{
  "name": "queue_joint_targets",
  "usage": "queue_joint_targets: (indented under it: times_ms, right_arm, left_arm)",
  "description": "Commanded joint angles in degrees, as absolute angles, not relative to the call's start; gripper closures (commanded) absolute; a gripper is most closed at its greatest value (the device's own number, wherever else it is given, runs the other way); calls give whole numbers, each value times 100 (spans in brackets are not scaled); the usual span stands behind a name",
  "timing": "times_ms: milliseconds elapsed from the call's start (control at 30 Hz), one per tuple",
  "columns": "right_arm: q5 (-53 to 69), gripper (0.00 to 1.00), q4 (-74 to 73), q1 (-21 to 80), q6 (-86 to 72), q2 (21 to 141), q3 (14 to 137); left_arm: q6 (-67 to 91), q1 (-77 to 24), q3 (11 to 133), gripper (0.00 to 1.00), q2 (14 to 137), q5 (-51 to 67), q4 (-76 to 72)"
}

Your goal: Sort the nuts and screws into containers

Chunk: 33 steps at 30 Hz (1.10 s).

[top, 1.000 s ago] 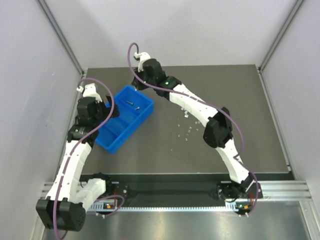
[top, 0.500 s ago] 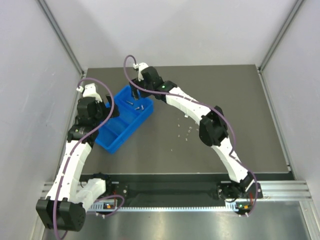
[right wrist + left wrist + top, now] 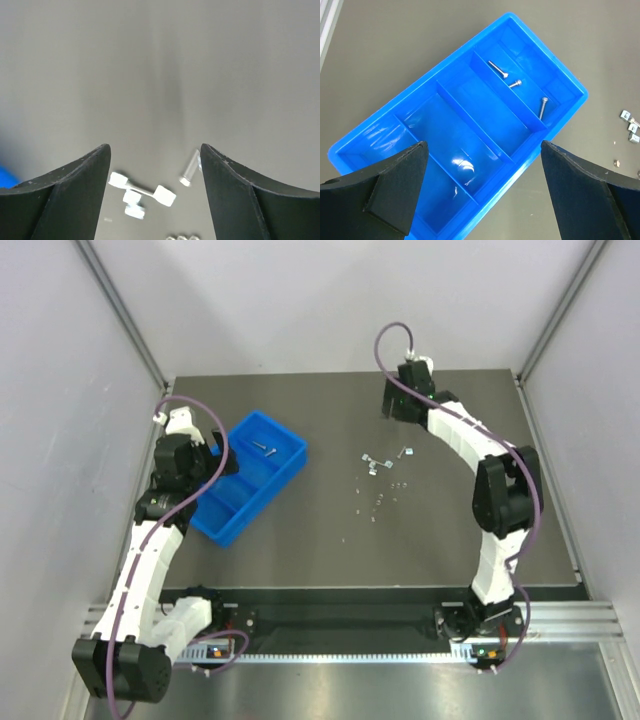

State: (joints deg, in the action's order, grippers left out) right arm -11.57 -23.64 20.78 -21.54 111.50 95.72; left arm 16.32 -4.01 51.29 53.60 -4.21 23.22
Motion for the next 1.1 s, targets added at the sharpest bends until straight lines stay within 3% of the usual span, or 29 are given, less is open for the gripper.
queue_joint_targets:
  times_ms: [0,267,1067]
  right_arm:
    - [-1345,28,-2330,2268,-2566,11127,9018]
    - [-1310,42,-2136,2136,-2830,11469,8666]
    - [-1573,54,-2584,2004,-3041,11962,8578]
  left_arm:
    - [1591,-387,5133,1,5309,-518,2224]
    - [1600,-387,5133,1,5309,-527,2232]
    - [1591,-387,5124,1,5300,-580,2232]
